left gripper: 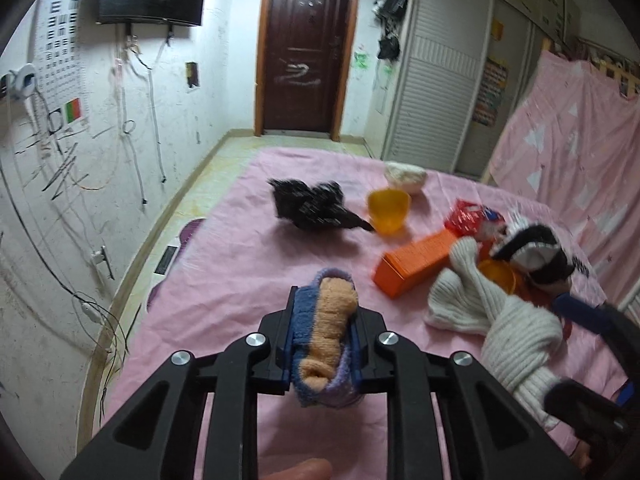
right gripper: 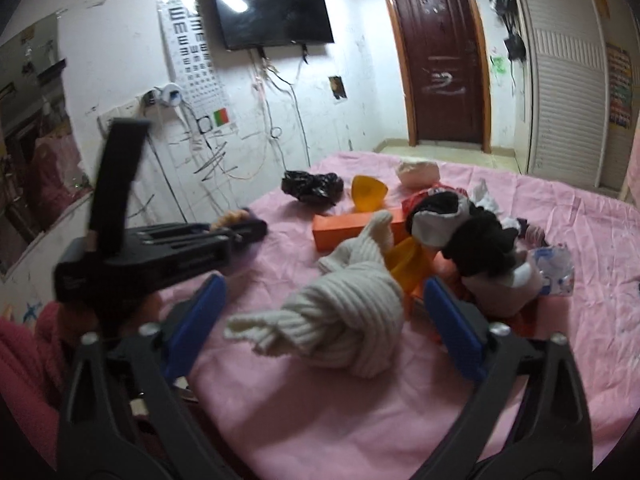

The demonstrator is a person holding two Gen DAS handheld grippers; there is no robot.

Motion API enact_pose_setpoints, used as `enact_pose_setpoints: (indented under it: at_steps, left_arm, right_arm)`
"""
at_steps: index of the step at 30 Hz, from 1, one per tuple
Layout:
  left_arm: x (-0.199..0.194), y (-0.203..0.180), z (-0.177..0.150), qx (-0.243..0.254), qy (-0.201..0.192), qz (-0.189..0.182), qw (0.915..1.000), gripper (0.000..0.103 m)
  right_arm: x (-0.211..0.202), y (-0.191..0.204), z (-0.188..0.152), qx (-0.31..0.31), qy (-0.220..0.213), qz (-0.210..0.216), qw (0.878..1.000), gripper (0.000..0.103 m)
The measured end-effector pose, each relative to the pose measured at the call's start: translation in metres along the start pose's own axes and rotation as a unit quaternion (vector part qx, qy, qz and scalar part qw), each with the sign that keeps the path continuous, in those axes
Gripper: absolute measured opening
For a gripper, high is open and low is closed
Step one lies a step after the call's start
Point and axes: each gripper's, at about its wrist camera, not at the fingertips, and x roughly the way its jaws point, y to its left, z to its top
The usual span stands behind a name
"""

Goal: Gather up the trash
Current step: 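Grasp the blue-and-tan rolled towel with the left tool while the right tool grasps the white knotted rope, then carry both held items to the yellow bin and open both tools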

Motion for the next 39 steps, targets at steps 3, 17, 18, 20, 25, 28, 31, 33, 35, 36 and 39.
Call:
enact_pose_setpoints:
  at_steps: [3, 17, 18, 20, 25, 28, 31, 33, 35, 36, 39]
  left_arm:
    - [-0.004, 0.003, 0.003, -0.005, -0.003, 0.003, 1.0, 0.013]
    - [-0.023, -0.003, 0.008, -0.006, -0.019, -0.003, 0.9998, 0.013]
    - [-0.027, -0.006, 0.01, -0.003, -0.024, -0.004, 0.9997, 0.013]
    - [-0.033, -0.013, 0.014, 0.002, -0.032, -0.006, 0.9995, 0.013]
    - [-0.046, -0.039, 0.025, 0.022, -0.053, -0.028, 0.998, 0.013]
    - [-0.049, -0.061, 0.031, 0.037, -0.056, -0.052, 0.9963, 0.013]
    - [-0.05, -0.086, 0.036, 0.052, -0.054, -0.083, 0.9937, 0.013]
    - [-0.05, -0.101, 0.039, 0.058, -0.051, -0.101, 0.9918, 0.013]
    - [-0.049, -0.119, 0.041, 0.068, -0.045, -0.126, 0.9887, 0.013]
    - [-0.049, -0.126, 0.042, 0.071, -0.043, -0.133, 0.9875, 0.013]
    - [-0.048, -0.156, 0.043, 0.087, -0.036, -0.157, 0.9831, 0.013]
  right_arm:
    - [0.01, -0.001, -0.001, -0.004, 0.015, -0.03, 0.999, 0.065]
    - [-0.027, -0.004, 0.004, 0.007, -0.058, -0.018, 0.998, 0.047]
    - [-0.033, -0.007, 0.005, 0.011, -0.066, -0.015, 0.998, 0.047]
    - [-0.046, -0.012, 0.008, 0.021, -0.082, -0.01, 0.996, 0.047]
    - [-0.089, -0.034, 0.014, 0.034, -0.126, -0.042, 0.991, 0.048]
    - [-0.121, -0.053, 0.013, 0.047, -0.152, -0.079, 0.984, 0.048]
    - [-0.153, -0.074, 0.008, 0.064, -0.175, -0.121, 0.975, 0.048]
    - [-0.173, -0.091, 0.002, 0.078, -0.186, -0.149, 0.968, 0.048]
    - [-0.193, -0.107, -0.006, 0.093, -0.194, -0.181, 0.96, 0.048]
    - [-0.201, -0.116, -0.008, 0.101, -0.197, -0.192, 0.956, 0.048]
    - [-0.225, -0.137, -0.021, 0.12, -0.204, -0.228, 0.944, 0.048]
